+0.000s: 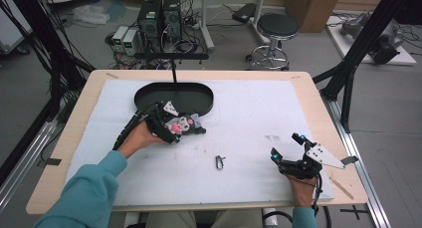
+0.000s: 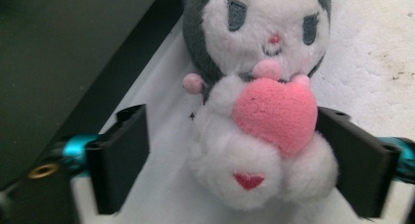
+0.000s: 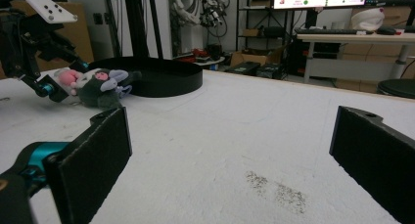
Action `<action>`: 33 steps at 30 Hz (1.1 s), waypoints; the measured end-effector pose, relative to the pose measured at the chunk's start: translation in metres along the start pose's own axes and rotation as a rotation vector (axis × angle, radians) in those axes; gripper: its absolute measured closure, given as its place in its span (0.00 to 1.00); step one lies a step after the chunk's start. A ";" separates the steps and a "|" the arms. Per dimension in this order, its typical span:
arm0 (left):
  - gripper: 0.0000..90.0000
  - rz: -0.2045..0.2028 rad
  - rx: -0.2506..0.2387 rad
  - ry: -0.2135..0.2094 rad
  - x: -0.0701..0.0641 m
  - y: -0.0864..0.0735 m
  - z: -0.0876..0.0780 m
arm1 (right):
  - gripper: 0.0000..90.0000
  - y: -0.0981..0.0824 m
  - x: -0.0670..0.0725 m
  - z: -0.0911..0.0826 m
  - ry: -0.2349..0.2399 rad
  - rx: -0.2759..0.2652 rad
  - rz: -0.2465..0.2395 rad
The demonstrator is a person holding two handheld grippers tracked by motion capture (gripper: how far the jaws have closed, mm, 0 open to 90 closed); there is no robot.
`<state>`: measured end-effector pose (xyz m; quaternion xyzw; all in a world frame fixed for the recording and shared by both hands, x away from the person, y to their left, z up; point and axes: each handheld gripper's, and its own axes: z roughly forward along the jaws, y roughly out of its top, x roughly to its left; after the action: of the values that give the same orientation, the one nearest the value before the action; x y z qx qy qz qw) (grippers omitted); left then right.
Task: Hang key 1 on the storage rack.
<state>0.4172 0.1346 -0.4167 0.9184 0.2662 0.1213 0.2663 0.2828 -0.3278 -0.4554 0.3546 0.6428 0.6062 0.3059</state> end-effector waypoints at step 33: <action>0.58 -0.034 -0.102 0.044 -0.003 0.004 -0.031 | 0.01 0.000 0.000 0.000 0.000 -0.002 -0.006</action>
<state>0.4051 0.1436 -0.3889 0.8961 0.2811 0.1505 0.3087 0.2831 -0.3279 -0.4554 0.3523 0.6434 0.6059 0.3081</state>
